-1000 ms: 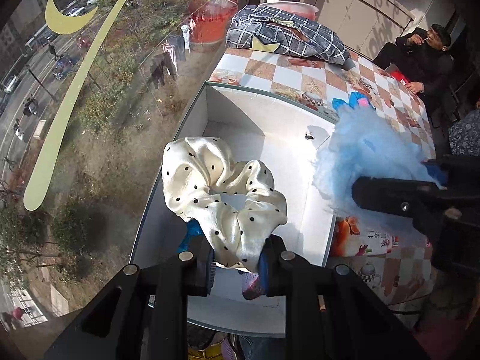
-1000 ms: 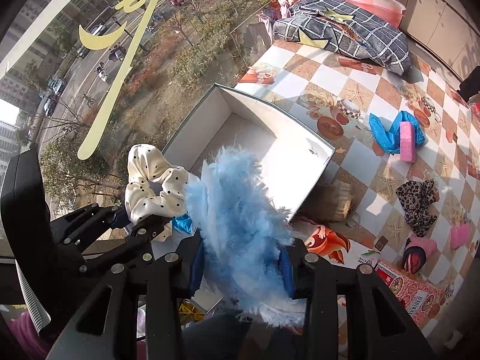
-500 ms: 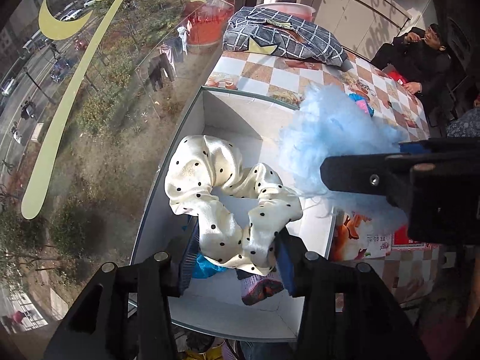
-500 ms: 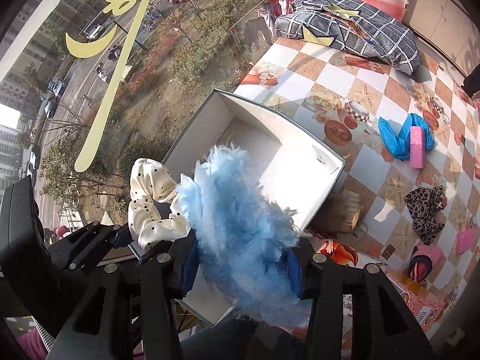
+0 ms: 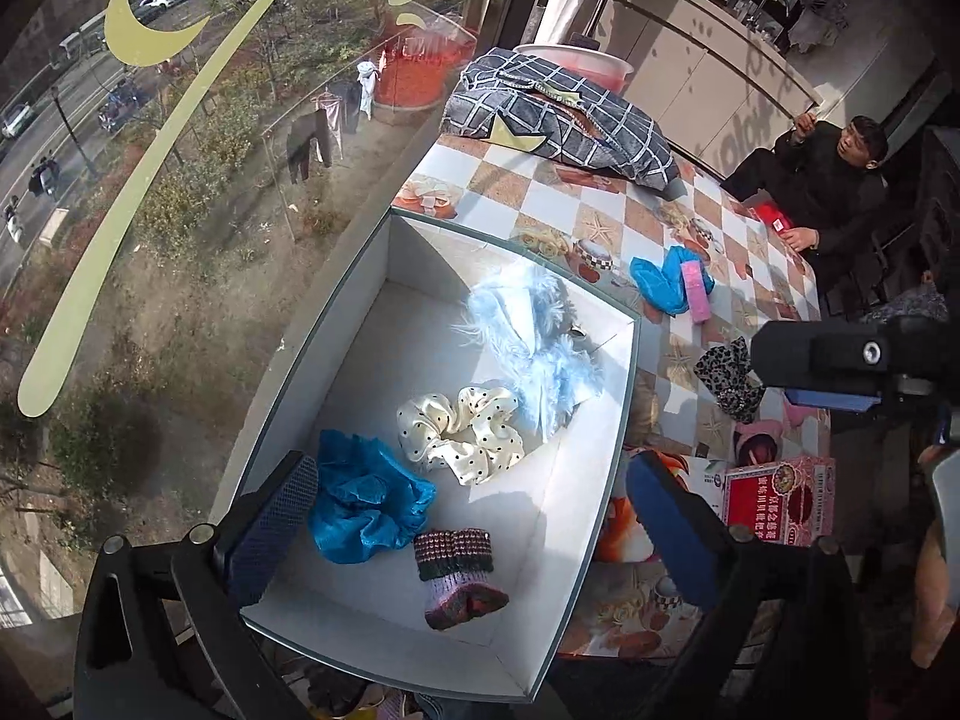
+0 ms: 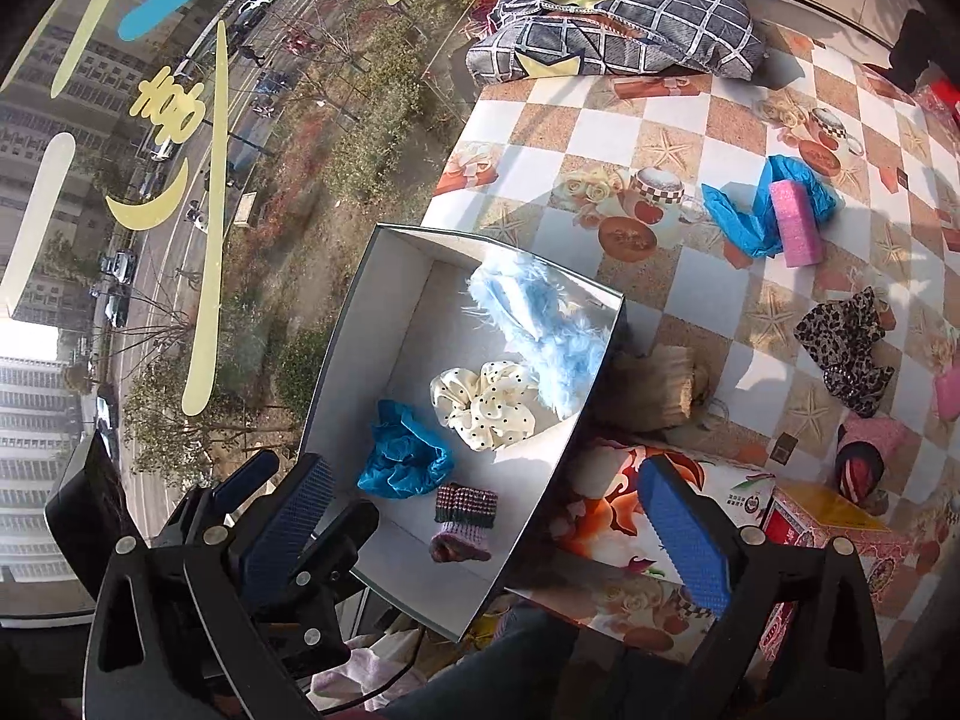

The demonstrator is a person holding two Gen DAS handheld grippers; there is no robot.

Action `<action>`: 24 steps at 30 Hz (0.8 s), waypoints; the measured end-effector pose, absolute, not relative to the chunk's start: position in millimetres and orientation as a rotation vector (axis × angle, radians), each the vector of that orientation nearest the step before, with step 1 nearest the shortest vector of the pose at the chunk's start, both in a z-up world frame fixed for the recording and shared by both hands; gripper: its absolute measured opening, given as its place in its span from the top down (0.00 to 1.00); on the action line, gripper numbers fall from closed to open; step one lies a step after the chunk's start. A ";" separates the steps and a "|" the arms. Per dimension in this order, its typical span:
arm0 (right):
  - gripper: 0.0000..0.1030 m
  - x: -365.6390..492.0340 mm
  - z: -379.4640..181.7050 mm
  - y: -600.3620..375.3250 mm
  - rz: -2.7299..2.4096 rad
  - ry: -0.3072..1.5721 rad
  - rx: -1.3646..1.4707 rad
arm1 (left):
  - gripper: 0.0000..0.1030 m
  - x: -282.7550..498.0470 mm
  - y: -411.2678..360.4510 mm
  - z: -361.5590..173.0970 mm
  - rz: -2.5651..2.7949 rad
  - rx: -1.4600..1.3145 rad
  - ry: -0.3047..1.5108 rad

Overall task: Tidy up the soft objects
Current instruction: 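Move both tools back over the table toward the pink foam block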

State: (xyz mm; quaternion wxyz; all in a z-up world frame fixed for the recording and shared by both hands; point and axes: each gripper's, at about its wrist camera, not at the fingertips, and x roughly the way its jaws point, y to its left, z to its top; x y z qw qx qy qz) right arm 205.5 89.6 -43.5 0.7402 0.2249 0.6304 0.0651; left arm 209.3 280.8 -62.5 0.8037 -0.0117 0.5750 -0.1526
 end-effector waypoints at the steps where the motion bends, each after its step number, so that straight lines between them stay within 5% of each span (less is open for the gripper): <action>1: 0.01 202.5 -39.5 83.7 0.135 1.374 0.508 | 0.00 210.2 278.3 -59.6 -0.338 -0.030 1.232; 14: 0.01 120.8 -7.7 -62.7 -0.153 1.233 0.820 | 0.00 210.4 204.4 -41.3 -0.501 0.119 1.265; 24: 0.01 26.1 -62.3 -167.7 -0.438 1.235 1.077 | 0.00 218.2 129.1 -58.0 -0.563 0.275 1.347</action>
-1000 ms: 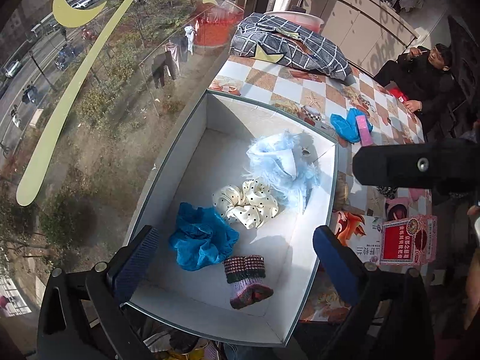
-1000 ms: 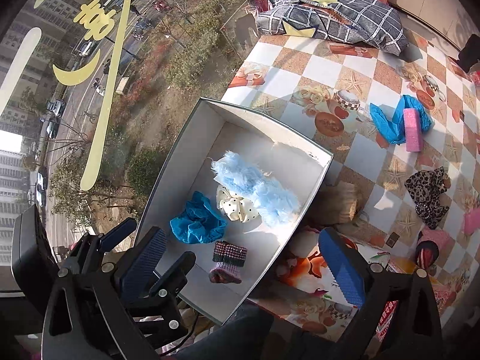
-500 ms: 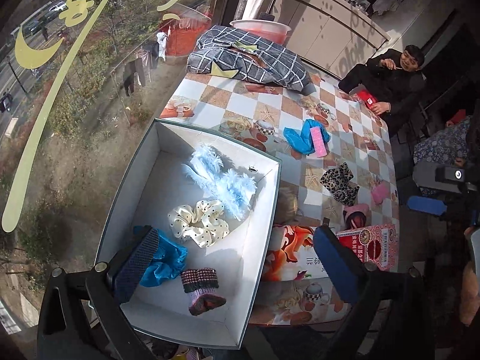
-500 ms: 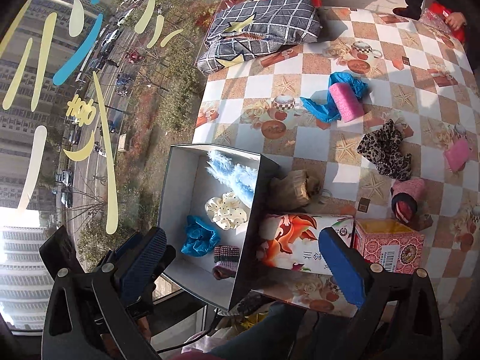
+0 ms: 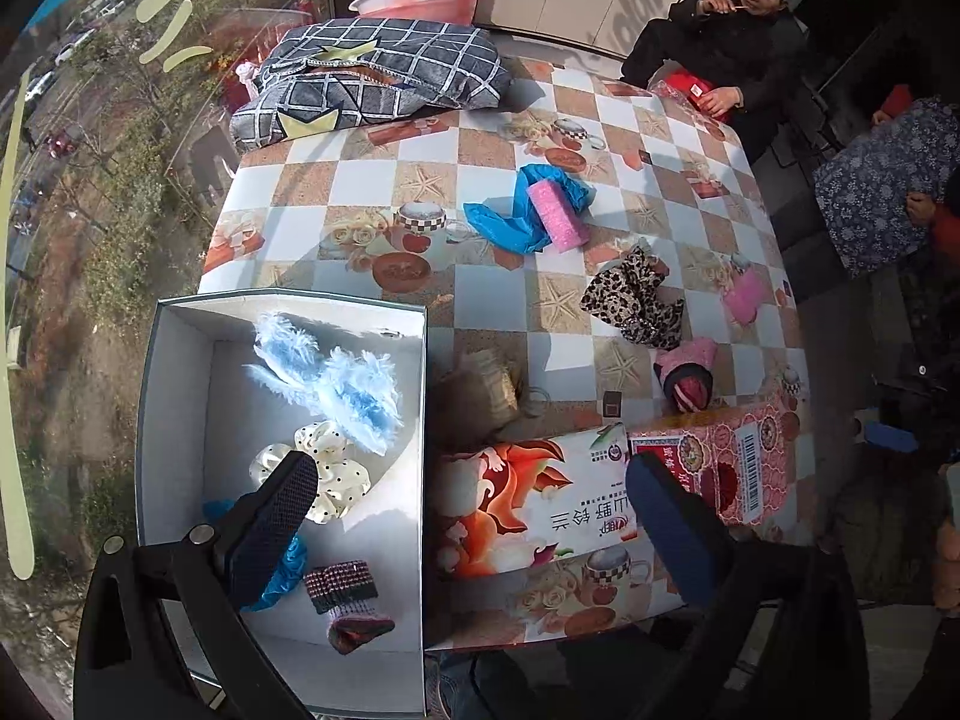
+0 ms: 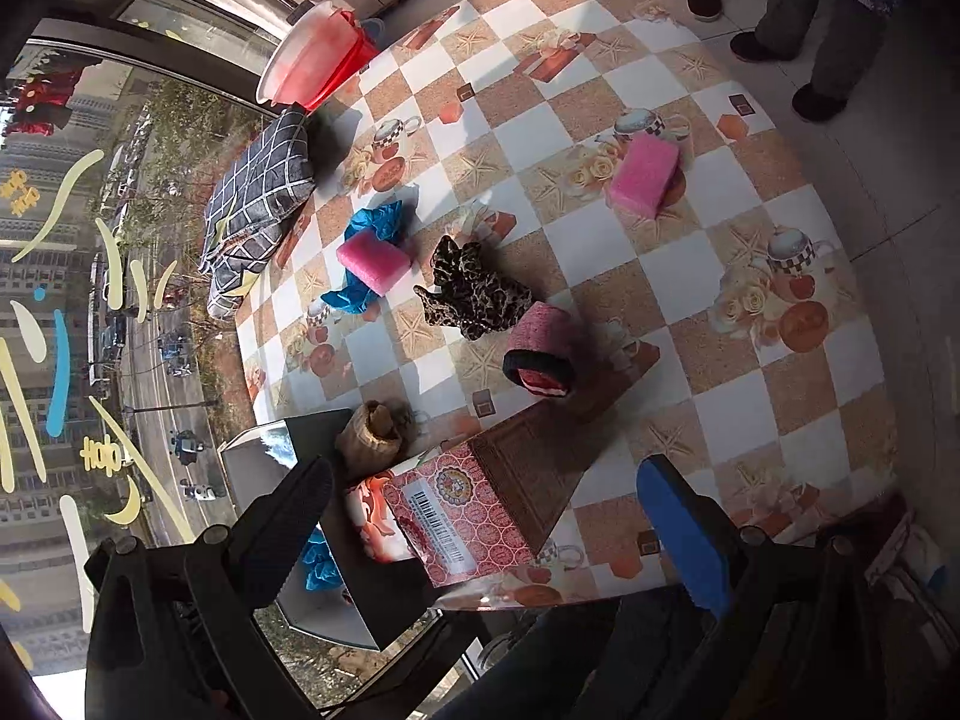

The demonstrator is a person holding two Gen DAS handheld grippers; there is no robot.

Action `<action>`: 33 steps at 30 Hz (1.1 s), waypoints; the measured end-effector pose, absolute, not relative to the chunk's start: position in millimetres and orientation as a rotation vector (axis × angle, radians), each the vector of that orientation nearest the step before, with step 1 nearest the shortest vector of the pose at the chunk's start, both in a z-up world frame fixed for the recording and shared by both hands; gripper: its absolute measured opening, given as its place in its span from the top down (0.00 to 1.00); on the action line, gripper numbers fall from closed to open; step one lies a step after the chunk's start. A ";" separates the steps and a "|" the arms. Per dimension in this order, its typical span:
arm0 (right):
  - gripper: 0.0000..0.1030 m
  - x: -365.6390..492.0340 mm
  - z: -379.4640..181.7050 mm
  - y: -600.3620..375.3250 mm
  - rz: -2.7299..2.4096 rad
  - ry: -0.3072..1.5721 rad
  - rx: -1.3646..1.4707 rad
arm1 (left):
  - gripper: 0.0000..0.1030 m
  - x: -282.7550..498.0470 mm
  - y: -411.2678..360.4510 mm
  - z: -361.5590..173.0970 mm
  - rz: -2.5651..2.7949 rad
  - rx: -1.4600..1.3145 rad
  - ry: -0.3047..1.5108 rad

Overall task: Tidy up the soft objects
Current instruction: 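Move both tools back over the table toward the pink foam block, then close the left tool on the pink foam block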

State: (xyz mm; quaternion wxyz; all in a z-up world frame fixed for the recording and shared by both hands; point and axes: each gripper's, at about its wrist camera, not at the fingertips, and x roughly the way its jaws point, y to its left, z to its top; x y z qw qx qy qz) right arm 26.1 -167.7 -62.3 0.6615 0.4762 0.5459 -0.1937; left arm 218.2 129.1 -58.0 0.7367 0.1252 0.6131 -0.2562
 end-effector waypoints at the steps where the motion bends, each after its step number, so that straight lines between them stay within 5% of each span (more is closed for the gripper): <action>1: 0.01 16.5 -71.0 -173.2 -0.453 1.246 1.096 | 0.00 222.6 121.5 -59.5 -0.564 0.282 1.356; 24: 0.01 -39.8 -178.9 -211.1 -0.462 1.446 1.233 | 0.00 368.8 -6.7 -181.8 -0.216 0.457 1.412; 33: 0.01 -34.6 -194.0 -223.7 -0.474 1.477 1.254 | 0.00 315.8 -78.8 -177.1 -0.709 0.547 1.344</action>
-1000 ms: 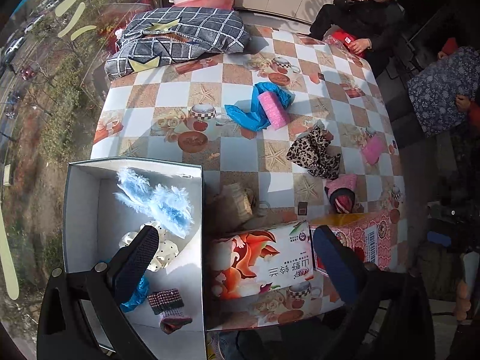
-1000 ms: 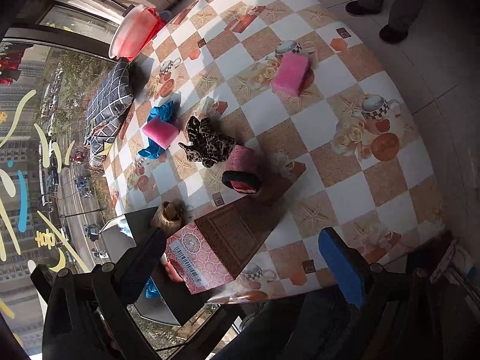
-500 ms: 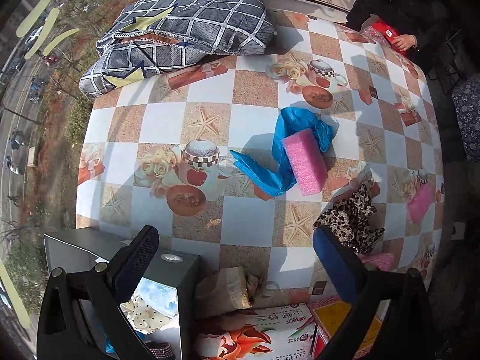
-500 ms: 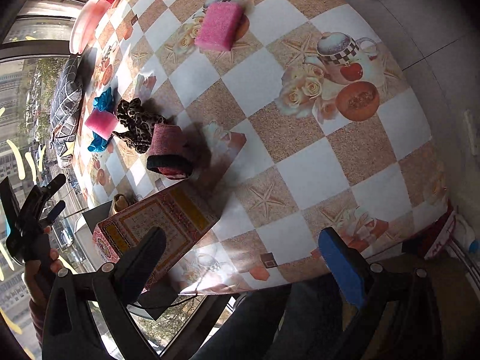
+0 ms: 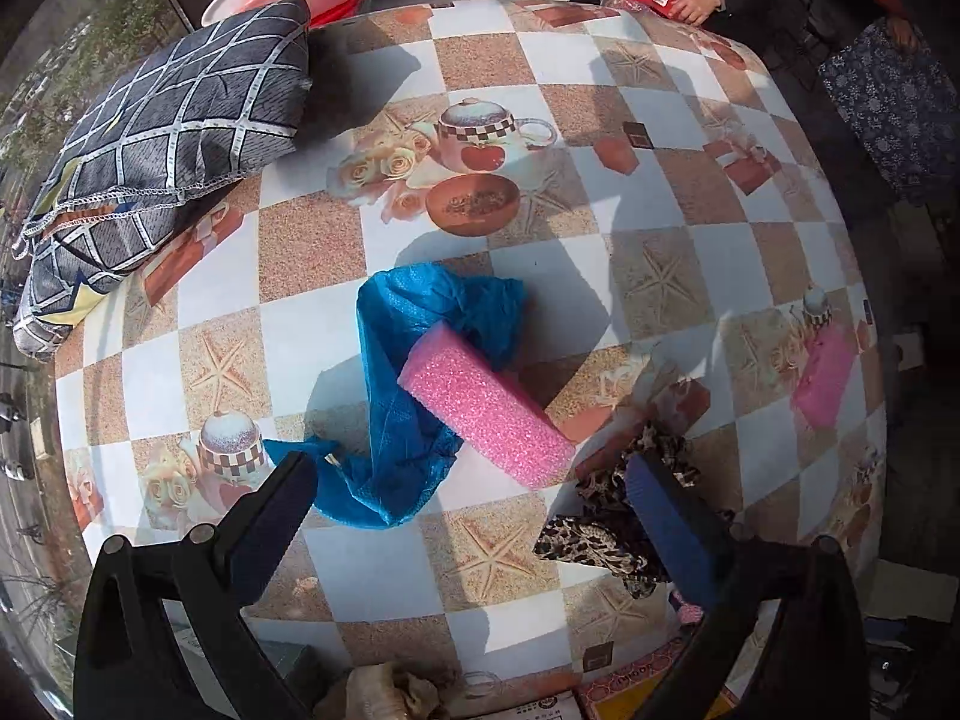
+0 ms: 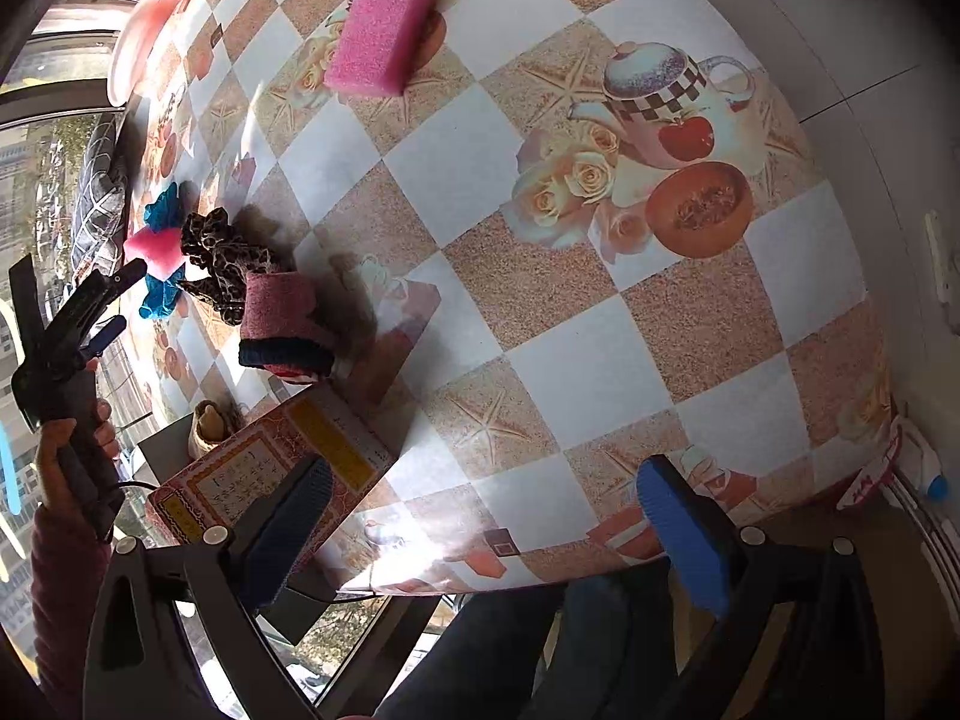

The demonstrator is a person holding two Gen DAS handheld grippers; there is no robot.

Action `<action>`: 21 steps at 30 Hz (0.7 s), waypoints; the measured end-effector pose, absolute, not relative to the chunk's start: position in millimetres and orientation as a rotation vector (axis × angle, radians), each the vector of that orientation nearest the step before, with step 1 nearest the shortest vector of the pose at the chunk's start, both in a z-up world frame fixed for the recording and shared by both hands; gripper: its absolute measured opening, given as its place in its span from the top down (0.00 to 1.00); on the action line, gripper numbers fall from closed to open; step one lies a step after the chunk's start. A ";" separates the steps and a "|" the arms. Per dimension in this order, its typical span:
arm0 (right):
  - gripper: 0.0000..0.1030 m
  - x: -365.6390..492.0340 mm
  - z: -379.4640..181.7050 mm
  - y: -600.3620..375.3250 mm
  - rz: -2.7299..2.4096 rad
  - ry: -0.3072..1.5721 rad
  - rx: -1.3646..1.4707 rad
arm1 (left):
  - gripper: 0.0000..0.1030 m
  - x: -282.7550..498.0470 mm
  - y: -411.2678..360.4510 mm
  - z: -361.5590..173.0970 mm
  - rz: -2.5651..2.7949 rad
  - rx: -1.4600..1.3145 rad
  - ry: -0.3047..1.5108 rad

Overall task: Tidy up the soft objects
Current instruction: 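Close the left tool on the pink foam block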

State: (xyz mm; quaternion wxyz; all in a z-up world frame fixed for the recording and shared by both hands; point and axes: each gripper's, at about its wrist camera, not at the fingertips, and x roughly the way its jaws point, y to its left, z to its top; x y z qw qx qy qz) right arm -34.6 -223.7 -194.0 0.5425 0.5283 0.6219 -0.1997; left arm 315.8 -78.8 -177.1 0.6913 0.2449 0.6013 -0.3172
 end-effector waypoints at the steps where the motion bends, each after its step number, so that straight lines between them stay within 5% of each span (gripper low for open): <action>1: 0.01 -32.8 -195.1 -224.8 -0.476 1.478 1.258 | 0.00 310.2 -80.8 -167.2 -0.744 0.542 1.308; 7: 0.01 -26.9 -196.4 -232.4 -0.470 1.466 1.258 | 0.00 345.9 -59.5 -158.9 -0.461 0.602 1.210; 21: 0.01 -21.2 -208.7 -225.1 -0.448 1.509 1.249 | 0.00 392.9 -55.2 -223.1 -0.275 0.447 1.514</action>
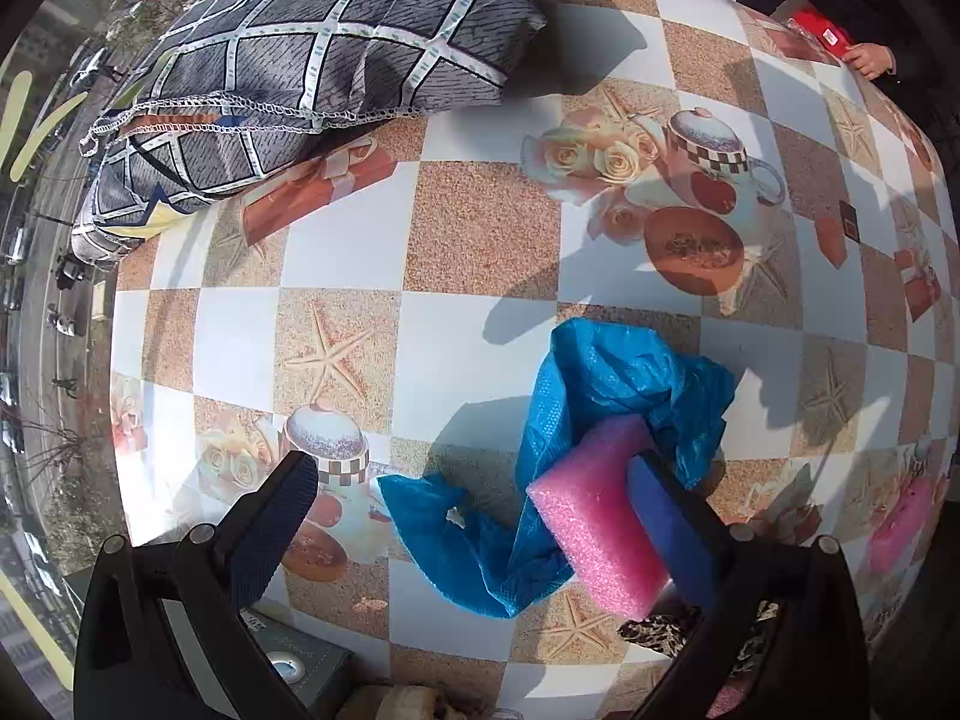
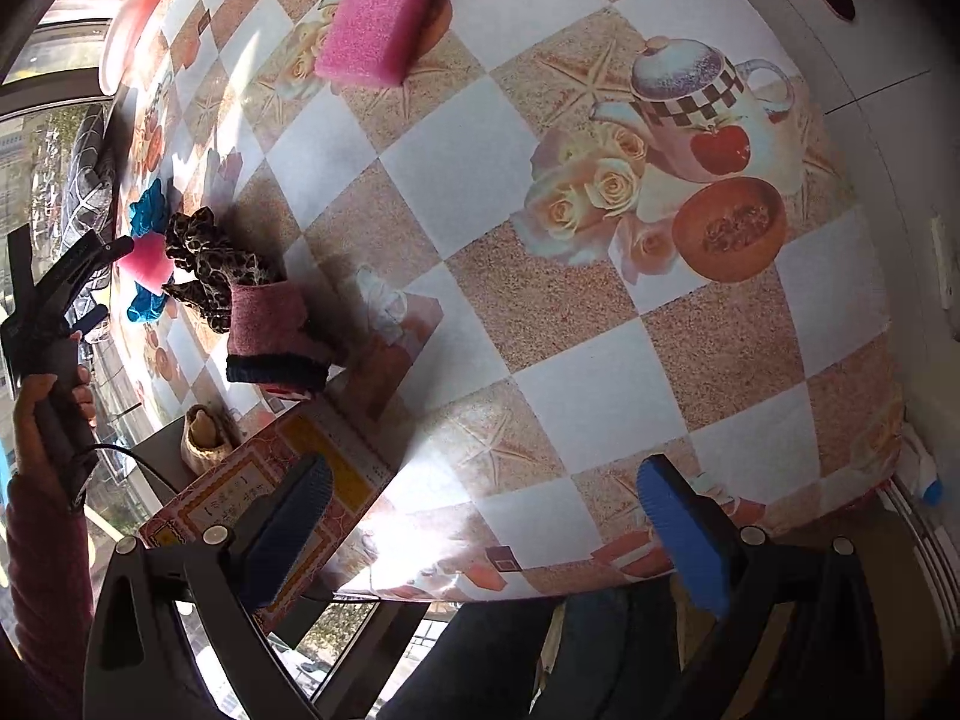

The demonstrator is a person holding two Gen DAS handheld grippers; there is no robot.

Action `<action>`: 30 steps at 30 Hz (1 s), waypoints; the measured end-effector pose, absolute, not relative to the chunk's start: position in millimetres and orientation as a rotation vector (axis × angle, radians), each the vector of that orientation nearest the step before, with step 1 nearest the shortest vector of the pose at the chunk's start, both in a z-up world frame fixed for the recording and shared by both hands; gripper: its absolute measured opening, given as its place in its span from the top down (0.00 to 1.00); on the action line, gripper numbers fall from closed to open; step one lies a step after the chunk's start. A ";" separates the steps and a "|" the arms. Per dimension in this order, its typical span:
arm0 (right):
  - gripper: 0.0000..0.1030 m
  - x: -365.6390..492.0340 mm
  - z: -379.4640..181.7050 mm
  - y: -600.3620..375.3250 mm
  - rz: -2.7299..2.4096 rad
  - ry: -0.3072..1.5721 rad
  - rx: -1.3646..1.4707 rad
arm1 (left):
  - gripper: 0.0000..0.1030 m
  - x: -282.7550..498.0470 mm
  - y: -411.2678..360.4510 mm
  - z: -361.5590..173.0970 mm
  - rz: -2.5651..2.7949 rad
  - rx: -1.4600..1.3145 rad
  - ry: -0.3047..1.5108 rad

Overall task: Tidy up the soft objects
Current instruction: 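Close the left tool on the pink foam block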

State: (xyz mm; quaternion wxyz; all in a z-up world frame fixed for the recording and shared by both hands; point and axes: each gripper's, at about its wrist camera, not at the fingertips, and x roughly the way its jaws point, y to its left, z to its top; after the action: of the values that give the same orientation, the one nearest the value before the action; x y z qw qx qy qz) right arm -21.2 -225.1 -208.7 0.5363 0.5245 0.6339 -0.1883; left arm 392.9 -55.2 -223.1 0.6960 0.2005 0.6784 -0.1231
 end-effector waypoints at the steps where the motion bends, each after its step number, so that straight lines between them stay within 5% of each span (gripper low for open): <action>1: 0.01 -21.2 -208.8 -224.8 -0.449 1.509 1.248 | 0.00 388.6 -54.6 -224.7 -0.307 0.443 1.538; 8: 0.01 -20.2 -213.0 -224.3 -0.444 1.521 1.259 | 0.00 304.6 -66.1 -213.4 -0.659 0.560 1.549; 16: 0.01 -15.9 -213.9 -224.7 -0.433 1.526 1.246 | 0.00 338.5 -65.5 -190.9 -0.548 0.457 1.463; 23: 0.01 -20.3 -214.1 -224.5 -0.428 1.525 1.255 | 0.00 302.4 -115.8 -209.2 -0.774 0.976 1.305; 28: 0.01 -30.6 -217.0 -231.3 -0.454 1.513 1.283 | 0.01 304.6 -125.8 -234.1 -0.788 1.075 1.384; 30: 0.01 -34.1 -217.4 -233.0 -0.459 1.512 1.285 | 0.12 306.3 -127.5 -244.0 -0.770 1.097 1.404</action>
State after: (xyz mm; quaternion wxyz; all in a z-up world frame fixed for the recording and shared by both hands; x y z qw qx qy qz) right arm -34.1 -233.0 -217.4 0.5247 0.5370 0.6321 -0.1919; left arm 306.3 -127.5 -244.0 0.5648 0.4664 0.5969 -0.3273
